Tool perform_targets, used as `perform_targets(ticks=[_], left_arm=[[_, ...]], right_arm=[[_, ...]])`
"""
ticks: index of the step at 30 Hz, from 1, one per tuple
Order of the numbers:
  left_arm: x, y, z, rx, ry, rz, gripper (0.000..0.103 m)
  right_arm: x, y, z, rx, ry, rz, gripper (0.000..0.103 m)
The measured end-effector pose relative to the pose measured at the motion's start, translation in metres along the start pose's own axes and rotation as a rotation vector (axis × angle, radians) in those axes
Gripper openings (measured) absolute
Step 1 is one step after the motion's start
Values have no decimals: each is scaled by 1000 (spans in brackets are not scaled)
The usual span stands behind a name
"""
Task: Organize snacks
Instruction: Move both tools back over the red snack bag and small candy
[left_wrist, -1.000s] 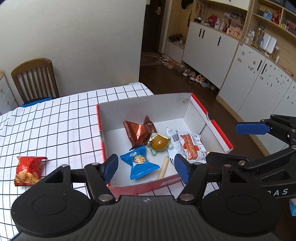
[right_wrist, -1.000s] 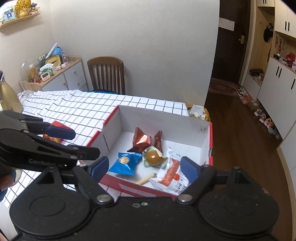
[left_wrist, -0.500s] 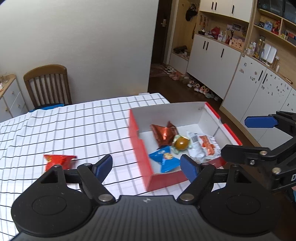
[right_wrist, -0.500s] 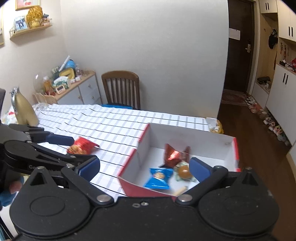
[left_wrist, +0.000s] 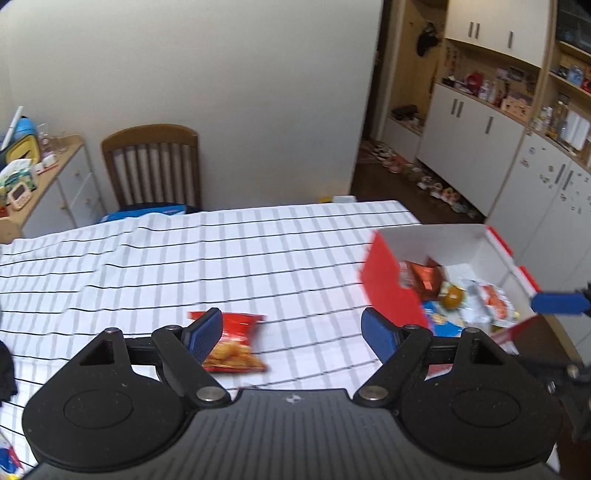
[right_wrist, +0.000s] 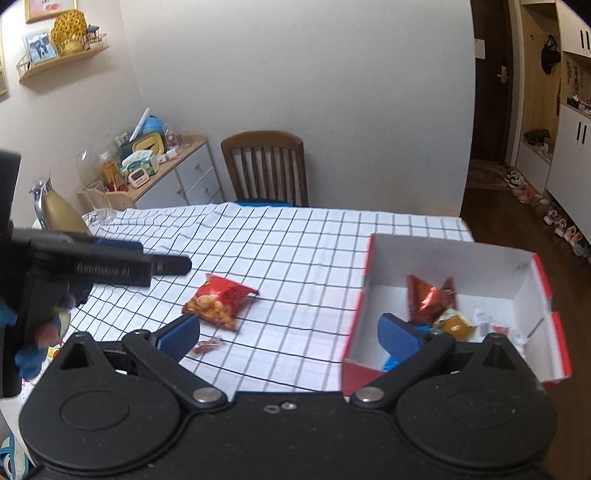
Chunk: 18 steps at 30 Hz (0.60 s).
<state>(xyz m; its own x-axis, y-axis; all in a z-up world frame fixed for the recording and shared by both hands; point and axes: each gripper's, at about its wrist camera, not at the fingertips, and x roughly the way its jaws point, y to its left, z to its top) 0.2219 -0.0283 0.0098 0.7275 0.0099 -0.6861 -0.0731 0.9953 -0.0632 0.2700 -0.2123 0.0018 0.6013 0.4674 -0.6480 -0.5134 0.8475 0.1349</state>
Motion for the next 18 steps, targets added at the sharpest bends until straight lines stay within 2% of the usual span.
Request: perform_targets(ticks=[4, 9, 18], left_arm=[[10, 28, 3, -8, 10, 15, 82], [32, 54, 5, -26, 53, -3, 82], [82, 76, 2, -49, 139, -32, 82]], right_arm=[[18, 21, -2, 9, 29, -9, 103], [45, 46, -7, 20, 79, -26, 103], [99, 84, -15, 30, 169, -70, 103]])
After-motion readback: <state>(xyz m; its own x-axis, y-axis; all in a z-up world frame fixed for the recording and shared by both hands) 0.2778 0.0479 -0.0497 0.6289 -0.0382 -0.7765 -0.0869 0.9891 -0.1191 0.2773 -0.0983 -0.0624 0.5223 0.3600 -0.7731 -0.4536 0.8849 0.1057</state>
